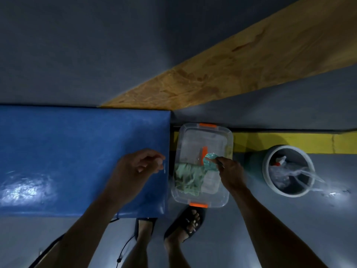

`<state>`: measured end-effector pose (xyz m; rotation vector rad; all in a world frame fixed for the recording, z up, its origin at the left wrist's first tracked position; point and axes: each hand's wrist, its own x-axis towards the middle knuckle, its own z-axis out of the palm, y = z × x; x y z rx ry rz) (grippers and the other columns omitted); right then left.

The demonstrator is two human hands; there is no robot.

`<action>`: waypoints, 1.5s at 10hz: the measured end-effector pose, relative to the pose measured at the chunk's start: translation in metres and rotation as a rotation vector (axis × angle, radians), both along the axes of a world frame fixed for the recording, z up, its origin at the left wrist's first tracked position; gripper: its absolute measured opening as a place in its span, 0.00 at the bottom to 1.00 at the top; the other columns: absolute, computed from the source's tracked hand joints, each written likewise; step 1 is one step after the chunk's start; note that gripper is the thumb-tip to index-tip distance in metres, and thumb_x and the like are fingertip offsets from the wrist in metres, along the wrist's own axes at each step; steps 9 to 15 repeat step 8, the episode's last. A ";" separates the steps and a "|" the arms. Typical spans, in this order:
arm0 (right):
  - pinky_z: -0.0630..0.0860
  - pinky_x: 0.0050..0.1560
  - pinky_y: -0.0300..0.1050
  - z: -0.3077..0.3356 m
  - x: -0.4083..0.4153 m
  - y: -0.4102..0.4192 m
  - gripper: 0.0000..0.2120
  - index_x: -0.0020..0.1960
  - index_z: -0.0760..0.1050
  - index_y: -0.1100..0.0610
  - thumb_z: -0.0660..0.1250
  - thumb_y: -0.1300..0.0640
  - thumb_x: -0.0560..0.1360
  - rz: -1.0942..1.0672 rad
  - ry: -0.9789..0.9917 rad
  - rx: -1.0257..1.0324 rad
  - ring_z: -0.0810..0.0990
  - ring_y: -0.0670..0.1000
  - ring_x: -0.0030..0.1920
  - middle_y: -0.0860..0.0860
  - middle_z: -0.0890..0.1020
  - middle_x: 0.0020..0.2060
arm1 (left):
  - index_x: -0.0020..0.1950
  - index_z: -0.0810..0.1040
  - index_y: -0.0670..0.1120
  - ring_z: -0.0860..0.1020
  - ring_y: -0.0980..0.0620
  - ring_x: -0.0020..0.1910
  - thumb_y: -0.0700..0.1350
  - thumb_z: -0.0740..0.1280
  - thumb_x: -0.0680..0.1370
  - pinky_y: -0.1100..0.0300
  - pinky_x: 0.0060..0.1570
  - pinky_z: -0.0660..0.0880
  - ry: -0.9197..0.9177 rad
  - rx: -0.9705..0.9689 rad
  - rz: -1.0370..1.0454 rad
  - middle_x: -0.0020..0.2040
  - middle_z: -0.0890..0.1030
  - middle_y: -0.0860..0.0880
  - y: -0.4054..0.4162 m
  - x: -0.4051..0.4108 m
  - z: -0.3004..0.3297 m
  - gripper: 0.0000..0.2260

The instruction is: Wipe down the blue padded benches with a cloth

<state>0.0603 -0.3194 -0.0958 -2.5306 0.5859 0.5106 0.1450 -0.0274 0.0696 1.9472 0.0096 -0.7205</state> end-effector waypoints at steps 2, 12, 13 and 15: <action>0.80 0.37 0.45 -0.010 0.001 0.001 0.11 0.56 0.81 0.42 0.65 0.56 0.80 -0.021 -0.020 -0.072 0.85 0.54 0.42 0.48 0.86 0.47 | 0.49 0.82 0.52 0.84 0.57 0.43 0.42 0.68 0.79 0.61 0.48 0.81 -0.014 -0.013 -0.016 0.42 0.86 0.54 -0.009 0.001 -0.009 0.05; 0.80 0.54 0.52 0.003 0.002 -0.021 0.23 0.70 0.74 0.49 0.70 0.55 0.76 0.049 0.097 -0.060 0.80 0.58 0.59 0.55 0.81 0.62 | 0.50 0.82 0.53 0.84 0.56 0.44 0.45 0.67 0.80 0.54 0.49 0.81 0.052 -0.114 -0.057 0.42 0.85 0.54 -0.039 -0.036 -0.019 0.05; 0.80 0.54 0.52 0.003 0.002 -0.021 0.23 0.70 0.74 0.49 0.70 0.55 0.76 0.049 0.097 -0.060 0.80 0.58 0.59 0.55 0.81 0.62 | 0.50 0.82 0.53 0.84 0.56 0.44 0.45 0.67 0.80 0.54 0.49 0.81 0.052 -0.114 -0.057 0.42 0.85 0.54 -0.039 -0.036 -0.019 0.05; 0.80 0.54 0.52 0.003 0.002 -0.021 0.23 0.70 0.74 0.49 0.70 0.55 0.76 0.049 0.097 -0.060 0.80 0.58 0.59 0.55 0.81 0.62 | 0.50 0.82 0.53 0.84 0.56 0.44 0.45 0.67 0.80 0.54 0.49 0.81 0.052 -0.114 -0.057 0.42 0.85 0.54 -0.039 -0.036 -0.019 0.05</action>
